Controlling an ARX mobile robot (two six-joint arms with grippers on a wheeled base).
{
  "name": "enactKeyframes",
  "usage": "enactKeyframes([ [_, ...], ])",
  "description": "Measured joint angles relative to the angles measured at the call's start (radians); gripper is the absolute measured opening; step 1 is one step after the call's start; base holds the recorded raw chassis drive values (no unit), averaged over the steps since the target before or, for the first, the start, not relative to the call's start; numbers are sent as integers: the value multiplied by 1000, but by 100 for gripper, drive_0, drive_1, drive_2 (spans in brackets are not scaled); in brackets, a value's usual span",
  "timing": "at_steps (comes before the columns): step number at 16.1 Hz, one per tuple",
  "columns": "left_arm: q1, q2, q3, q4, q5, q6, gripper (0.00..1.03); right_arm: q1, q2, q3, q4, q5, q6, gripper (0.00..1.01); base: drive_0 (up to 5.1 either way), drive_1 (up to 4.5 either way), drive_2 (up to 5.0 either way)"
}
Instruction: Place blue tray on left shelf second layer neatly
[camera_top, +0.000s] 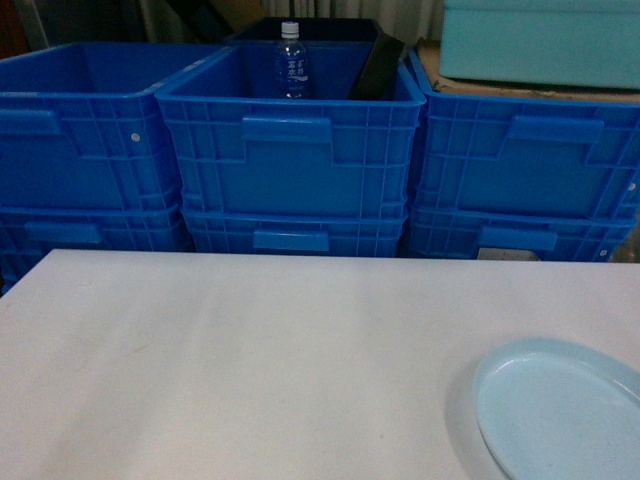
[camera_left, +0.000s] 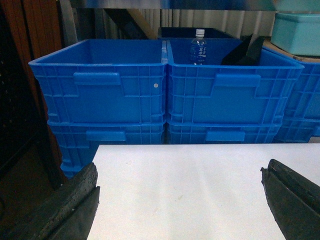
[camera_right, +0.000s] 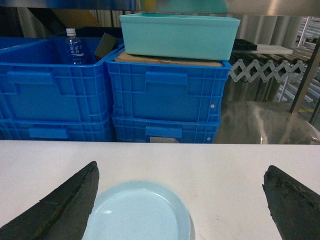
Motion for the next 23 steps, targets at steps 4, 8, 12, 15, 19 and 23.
enactKeyframes([
  [4,0,0,0,0,0,0,98,0,0,0,0,0,0,98,0,0,0],
  [8,0,0,0,0,0,0,98,0,0,0,0,0,0,98,0,0,0],
  [12,0,0,0,0,0,0,98,0,0,0,0,0,0,98,0,0,0],
  [15,0,0,0,0,0,0,98,0,0,0,0,0,0,98,0,0,0],
  [19,0,0,0,0,0,0,98,0,0,0,0,0,0,98,0,0,0],
  [23,0,0,0,0,0,0,98,0,0,0,0,0,0,98,0,0,0],
])
